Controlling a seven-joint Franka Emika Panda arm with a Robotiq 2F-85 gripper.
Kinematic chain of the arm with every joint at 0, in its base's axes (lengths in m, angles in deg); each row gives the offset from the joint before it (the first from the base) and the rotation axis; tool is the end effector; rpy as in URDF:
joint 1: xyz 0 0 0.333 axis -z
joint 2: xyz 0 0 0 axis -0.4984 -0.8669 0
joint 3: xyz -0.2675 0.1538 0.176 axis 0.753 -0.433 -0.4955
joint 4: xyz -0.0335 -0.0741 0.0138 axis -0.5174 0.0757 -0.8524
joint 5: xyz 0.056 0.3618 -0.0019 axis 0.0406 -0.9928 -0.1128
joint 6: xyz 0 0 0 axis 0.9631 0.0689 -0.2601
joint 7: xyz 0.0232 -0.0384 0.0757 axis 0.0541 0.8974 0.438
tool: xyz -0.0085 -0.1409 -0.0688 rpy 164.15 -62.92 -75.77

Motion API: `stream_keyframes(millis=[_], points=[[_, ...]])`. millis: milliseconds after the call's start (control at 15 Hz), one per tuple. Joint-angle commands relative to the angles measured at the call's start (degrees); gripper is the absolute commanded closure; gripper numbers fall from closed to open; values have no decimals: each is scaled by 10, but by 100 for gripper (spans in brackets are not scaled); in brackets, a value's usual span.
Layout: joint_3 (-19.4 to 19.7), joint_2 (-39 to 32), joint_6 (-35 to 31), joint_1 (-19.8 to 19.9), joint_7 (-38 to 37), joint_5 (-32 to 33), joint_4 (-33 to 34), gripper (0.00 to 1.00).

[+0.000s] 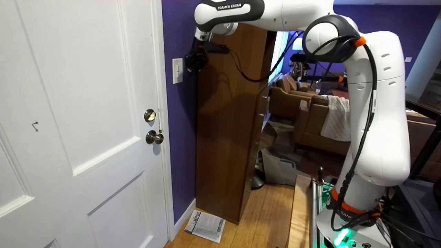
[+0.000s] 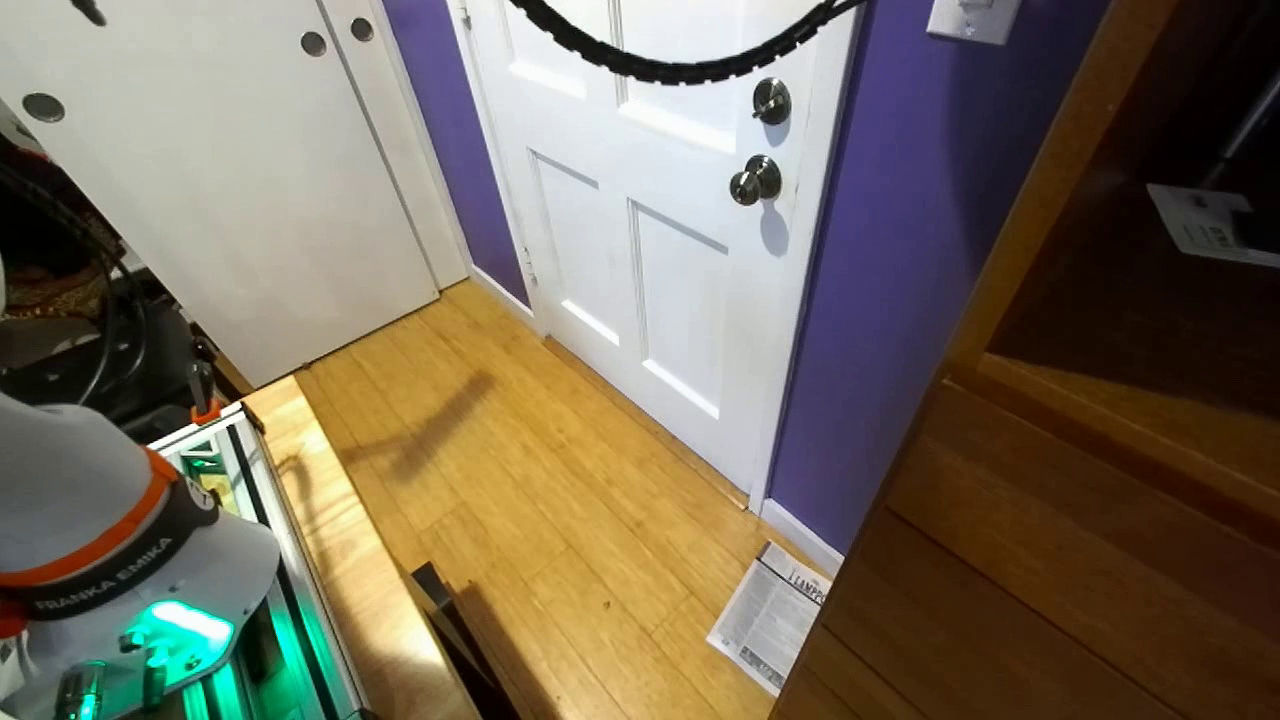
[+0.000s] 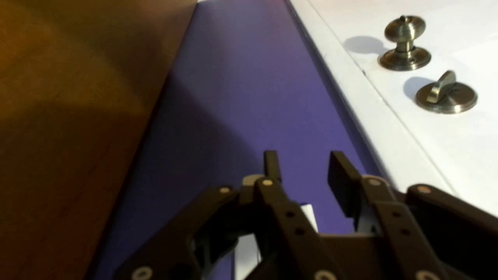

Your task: Push the top light switch to the right, push the top bottom light switch to the right

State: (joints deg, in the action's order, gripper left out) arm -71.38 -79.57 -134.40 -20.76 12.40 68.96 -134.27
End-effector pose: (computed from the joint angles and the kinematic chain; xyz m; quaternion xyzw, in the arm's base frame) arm 0.6701 -0.1740 0.5775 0.9781 -0.1168 0.1722 0.0063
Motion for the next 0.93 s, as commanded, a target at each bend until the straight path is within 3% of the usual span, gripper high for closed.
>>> stream_keyframes(millis=[0,267,867], points=[[-1,101,24,-14,10,22,-118,29],[-14,198,20,-29,6,43,-216,0],[-25,351,48,-51,42,22,-364,0]])
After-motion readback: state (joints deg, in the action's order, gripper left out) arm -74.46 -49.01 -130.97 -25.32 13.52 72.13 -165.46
